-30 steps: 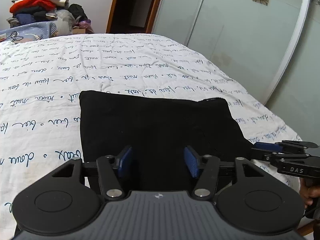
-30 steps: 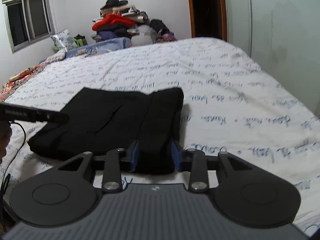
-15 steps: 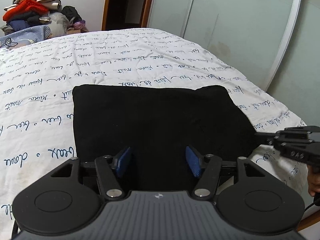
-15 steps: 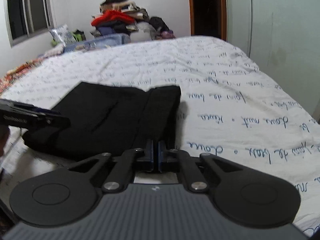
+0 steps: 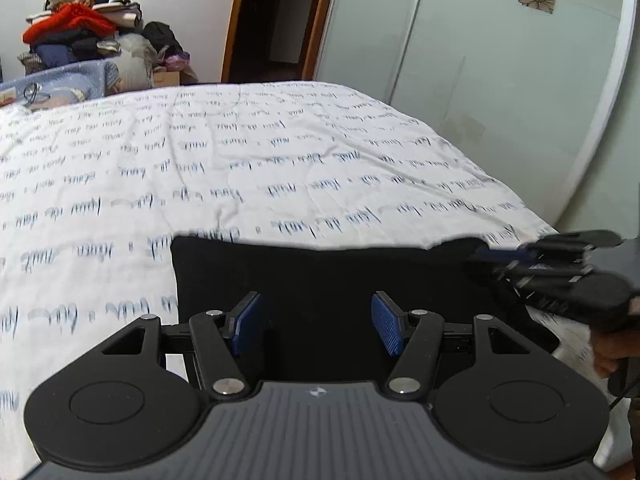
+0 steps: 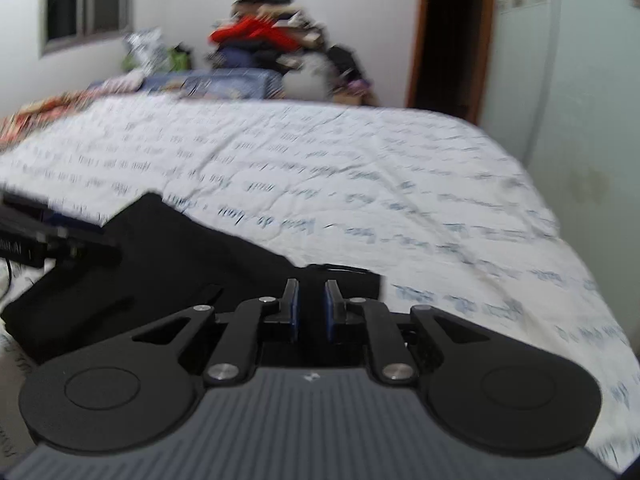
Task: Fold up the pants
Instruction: 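Smooth the folded black pants flat with both open grippers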
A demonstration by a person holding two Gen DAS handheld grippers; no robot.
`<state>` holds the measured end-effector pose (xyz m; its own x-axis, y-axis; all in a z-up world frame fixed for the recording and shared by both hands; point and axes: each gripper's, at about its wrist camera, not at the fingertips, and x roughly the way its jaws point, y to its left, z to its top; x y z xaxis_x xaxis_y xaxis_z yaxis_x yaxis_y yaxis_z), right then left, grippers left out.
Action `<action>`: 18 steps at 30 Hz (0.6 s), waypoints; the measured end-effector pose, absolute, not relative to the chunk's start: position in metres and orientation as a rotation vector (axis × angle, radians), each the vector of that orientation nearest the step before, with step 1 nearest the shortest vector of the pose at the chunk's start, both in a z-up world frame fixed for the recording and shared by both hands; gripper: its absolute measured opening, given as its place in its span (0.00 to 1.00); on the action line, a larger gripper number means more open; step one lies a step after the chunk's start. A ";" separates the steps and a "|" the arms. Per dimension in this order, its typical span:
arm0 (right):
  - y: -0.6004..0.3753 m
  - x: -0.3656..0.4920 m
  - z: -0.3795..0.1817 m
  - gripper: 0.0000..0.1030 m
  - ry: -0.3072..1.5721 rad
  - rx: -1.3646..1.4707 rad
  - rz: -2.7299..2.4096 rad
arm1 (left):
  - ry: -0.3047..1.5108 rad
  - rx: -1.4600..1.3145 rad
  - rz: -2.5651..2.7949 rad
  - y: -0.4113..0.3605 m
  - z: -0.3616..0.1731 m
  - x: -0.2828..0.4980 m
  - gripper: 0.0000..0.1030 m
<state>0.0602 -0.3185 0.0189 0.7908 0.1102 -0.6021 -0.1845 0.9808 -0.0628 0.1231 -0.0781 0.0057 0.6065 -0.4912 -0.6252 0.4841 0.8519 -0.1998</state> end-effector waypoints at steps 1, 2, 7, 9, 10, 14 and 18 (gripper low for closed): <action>-0.317 0.071 0.013 0.12 0.659 -0.138 0.161 | 0.731 0.000 -0.562 -0.081 0.004 0.132 0.58; -0.316 0.081 0.007 0.11 0.674 -0.160 0.146 | 0.747 0.013 -0.553 -0.085 0.000 0.143 0.58; -0.326 0.105 -0.009 0.12 0.703 -0.149 0.106 | 0.820 0.055 -0.464 -0.090 -0.021 0.175 0.58; -0.321 0.096 -0.001 0.13 0.685 -0.188 0.085 | 0.780 0.037 -0.473 -0.084 -0.013 0.167 0.58; -0.318 0.088 0.005 0.14 0.663 -0.199 0.086 | 0.763 0.039 -0.470 -0.083 -0.010 0.165 0.58; -0.313 0.078 0.013 0.13 0.653 -0.205 0.150 | 0.822 0.094 -0.457 -0.093 -0.024 0.179 0.62; -0.316 0.099 -0.014 0.13 0.694 -0.242 0.106 | 0.787 0.111 -0.458 -0.093 -0.025 0.173 0.64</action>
